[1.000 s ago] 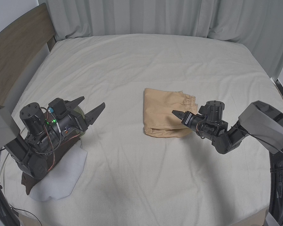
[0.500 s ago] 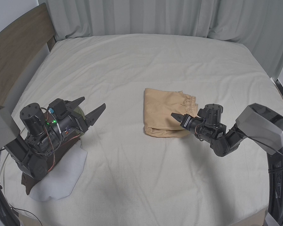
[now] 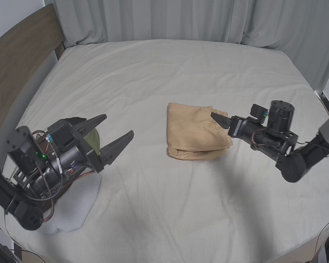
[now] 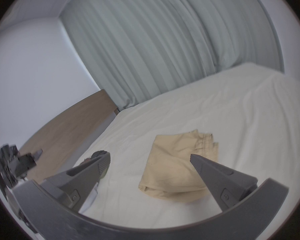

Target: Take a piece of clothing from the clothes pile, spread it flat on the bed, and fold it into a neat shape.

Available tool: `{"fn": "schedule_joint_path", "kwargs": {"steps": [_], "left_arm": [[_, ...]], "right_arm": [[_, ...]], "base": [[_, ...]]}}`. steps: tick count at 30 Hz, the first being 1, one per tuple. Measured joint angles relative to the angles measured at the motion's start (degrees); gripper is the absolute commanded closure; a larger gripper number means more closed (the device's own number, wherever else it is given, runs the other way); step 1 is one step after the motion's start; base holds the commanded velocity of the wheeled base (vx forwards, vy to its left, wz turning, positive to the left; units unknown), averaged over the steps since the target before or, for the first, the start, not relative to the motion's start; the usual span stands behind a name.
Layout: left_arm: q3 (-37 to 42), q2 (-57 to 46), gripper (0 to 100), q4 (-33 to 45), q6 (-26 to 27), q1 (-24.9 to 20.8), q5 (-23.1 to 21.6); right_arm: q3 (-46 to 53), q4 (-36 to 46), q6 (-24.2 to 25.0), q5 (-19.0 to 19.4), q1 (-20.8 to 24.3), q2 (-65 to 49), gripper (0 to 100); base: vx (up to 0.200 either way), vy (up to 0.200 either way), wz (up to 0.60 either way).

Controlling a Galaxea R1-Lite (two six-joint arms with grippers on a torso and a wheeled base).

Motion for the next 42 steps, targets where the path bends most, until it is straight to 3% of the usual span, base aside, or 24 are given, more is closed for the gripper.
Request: {"fn": "schedule_joint_path", "kwargs": {"steps": [6, 14, 25, 35, 38, 42], "left_arm": [[10.23, -11.5, 0, 0.2, 0.16, -4.77, -0.09], [19.5, -26.31, 0, 4.02, 0.33, -6.34, 0.22], [22.46, -51.16, 0, 30.63, 0.87, -3.68, 5.1], [22.27, -73.13, 0, 55.25, 0.16, 1.08, 6.6], [22.24, -78.07, 0, 59.32, -0.11, 2.65, 6.6], [22.38, -83.25, 0, 61.94, -0.3, 4.44, 6.61]], "right_arm": [[15.66, -4.28, -8.84, 1.82, -1.9, -14.45, 0], [28.92, -6.38, -13.14, 5.62, -6.45, -35.39, 0], [37.22, -6.72, -17.3, 7.64, -10.09, -59.37, 0], [45.37, -5.81, -18.77, 8.24, -12.79, -75.83, 0], [47.67, -2.28, -18.91, 8.57, -13.95, -81.24, 0], [49.45, 8.34, -18.99, 9.01, -15.46, -89.04, 0]], "base": [[0.0, 0.0, 0.0], [0.0, 0.0, 0.0], [0.0, 0.0, 0.0], [0.0, 0.0, 0.0], [0.0, 0.0, 0.0], [0.0, 0.0, 0.0]]}}
